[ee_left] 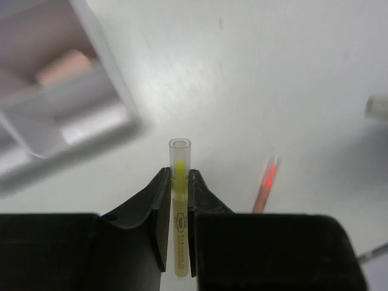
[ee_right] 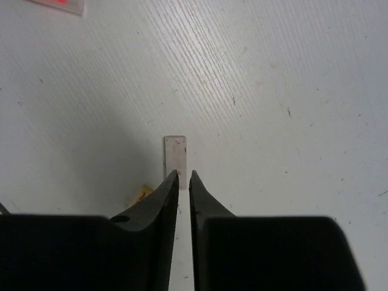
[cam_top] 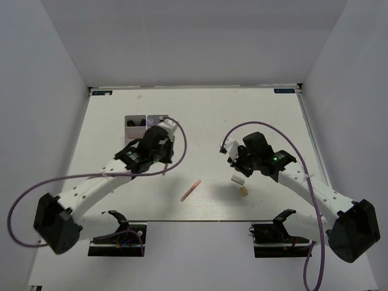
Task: Sort the stationery into containers
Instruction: Place the stationery into the container
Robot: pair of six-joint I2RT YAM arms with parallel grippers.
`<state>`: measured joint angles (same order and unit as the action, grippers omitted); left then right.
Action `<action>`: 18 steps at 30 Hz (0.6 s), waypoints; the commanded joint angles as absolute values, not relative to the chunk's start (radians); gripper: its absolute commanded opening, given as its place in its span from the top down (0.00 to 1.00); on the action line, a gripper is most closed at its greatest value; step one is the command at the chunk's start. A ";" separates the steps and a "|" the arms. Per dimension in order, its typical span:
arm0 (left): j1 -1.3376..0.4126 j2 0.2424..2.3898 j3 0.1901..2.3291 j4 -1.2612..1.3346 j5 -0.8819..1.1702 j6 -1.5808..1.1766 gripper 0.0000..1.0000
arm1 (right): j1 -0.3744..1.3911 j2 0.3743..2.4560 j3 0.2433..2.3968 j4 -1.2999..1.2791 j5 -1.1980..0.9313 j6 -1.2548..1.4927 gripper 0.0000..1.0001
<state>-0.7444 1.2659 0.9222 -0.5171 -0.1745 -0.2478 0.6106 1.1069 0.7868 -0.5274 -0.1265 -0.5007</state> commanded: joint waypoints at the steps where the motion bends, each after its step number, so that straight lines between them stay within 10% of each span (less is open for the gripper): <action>1: -0.614 1.111 0.858 -0.407 -0.227 -0.178 1.00 | 0.609 1.111 0.778 -0.526 -0.152 -0.495 0.85; 18: -0.279 0.991 0.563 0.270 -0.330 0.021 1.00 | 0.611 1.158 0.790 -0.558 -0.199 -0.514 0.74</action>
<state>-0.3008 0.9886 0.5610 0.1425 -0.3134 -0.0185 0.6098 1.1534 0.7868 -0.5381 -0.1749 -0.5049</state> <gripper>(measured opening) 0.238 0.264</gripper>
